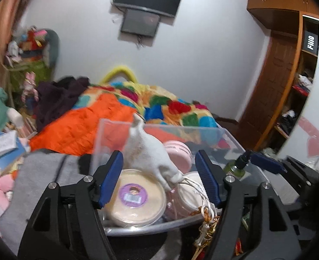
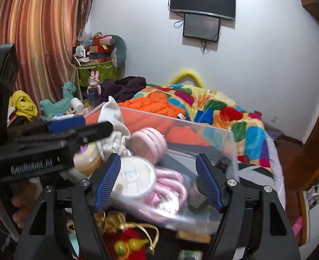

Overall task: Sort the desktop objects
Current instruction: 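Lower the cloth bag and pink container into the clear box and open both tools, then grasp the blue Max box with the left tool while the right tool grasps the green card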

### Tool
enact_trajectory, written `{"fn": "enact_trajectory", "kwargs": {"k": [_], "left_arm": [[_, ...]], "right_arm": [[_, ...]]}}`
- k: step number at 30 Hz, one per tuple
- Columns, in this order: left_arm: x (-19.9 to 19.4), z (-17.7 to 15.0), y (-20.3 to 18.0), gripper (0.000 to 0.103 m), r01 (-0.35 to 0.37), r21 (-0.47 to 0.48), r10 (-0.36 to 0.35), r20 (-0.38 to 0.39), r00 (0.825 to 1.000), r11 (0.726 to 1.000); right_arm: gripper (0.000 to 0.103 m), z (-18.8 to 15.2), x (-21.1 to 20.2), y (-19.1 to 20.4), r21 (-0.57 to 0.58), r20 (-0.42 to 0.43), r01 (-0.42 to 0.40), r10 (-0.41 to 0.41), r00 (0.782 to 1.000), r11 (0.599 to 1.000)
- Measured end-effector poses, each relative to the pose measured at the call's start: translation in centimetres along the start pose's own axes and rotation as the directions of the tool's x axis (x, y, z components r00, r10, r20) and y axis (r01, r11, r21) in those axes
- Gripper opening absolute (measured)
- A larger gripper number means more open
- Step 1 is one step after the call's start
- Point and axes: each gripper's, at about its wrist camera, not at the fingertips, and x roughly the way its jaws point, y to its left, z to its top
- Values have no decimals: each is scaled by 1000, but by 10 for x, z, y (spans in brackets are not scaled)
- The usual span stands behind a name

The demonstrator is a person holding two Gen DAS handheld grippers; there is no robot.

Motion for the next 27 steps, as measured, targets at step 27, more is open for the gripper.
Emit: {"fn": "enact_trajectory", "kwargs": {"k": [27], "left_arm": [[-49, -80, -8, 92, -92, 39, 98, -206, 974, 995]], "right_arm": [[78, -84, -41, -55, 188, -61, 89, -79, 995, 978]]}}
